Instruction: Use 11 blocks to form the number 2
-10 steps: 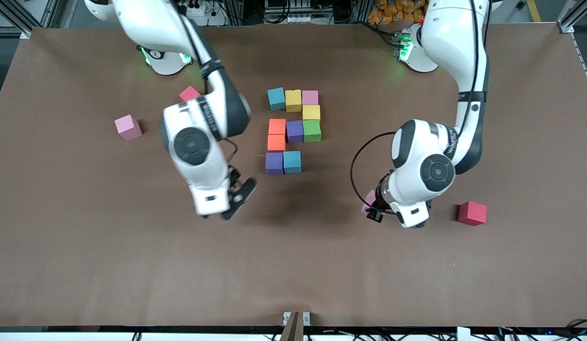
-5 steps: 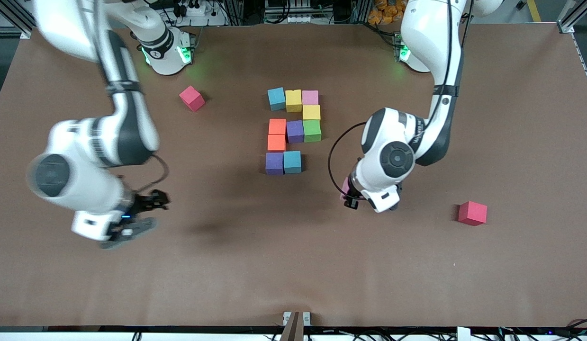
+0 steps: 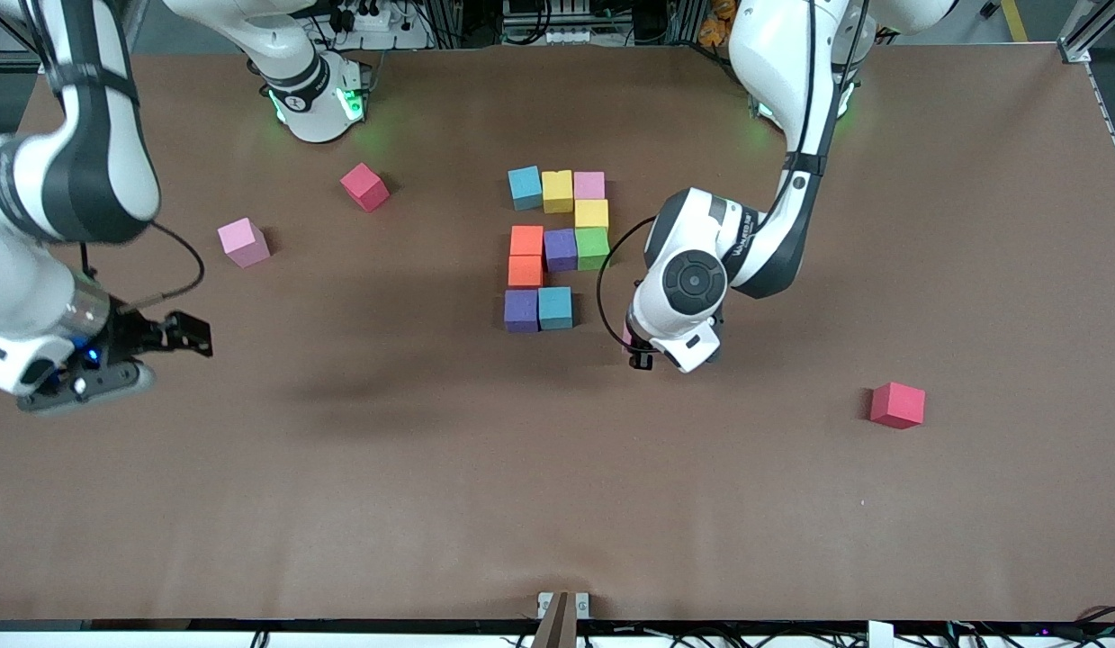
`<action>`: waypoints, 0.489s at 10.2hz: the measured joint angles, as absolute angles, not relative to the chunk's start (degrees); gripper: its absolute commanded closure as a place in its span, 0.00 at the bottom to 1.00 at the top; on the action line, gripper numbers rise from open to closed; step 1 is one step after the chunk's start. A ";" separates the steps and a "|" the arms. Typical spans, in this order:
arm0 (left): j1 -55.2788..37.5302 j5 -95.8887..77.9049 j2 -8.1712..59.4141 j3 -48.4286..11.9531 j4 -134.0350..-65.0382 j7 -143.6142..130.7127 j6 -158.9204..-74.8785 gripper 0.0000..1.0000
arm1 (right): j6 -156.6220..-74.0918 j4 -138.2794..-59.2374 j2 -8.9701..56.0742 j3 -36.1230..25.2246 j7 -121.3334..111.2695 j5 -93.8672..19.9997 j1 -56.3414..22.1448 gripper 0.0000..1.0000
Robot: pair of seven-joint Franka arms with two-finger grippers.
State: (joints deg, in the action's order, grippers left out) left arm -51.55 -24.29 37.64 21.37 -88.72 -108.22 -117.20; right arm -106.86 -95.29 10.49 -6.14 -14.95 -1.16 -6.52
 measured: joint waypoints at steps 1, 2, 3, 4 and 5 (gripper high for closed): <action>-51.89 -24.29 37.66 21.36 -89.42 -109.62 -117.97 1.00 | -105.38 -96.69 7.26 -5.16 -14.66 -0.97 -5.29 0.00; -52.14 -24.29 37.67 21.35 -89.90 -110.83 -118.85 1.00 | -103.85 -97.33 4.53 -4.44 -14.65 -0.96 -4.01 0.00; -52.31 -24.29 37.67 21.35 -90.18 -111.66 -119.87 1.00 | -102.85 -97.49 2.69 -4.23 -14.60 -0.96 -3.51 0.00; -52.54 -24.29 37.68 21.28 -90.48 -112.69 -121.08 1.00 | -102.34 -97.54 1.34 -4.20 -14.45 -0.95 -3.45 0.00; -53.14 -24.29 37.71 20.98 -91.45 -113.54 -123.30 1.00 | -101.75 -97.54 0.33 -4.11 -13.72 -0.93 -3.45 0.00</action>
State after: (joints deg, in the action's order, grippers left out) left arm -53.14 -24.29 37.71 20.98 -91.45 -113.54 -123.30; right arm -101.75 -97.54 0.33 -4.11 -13.72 -0.93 -3.45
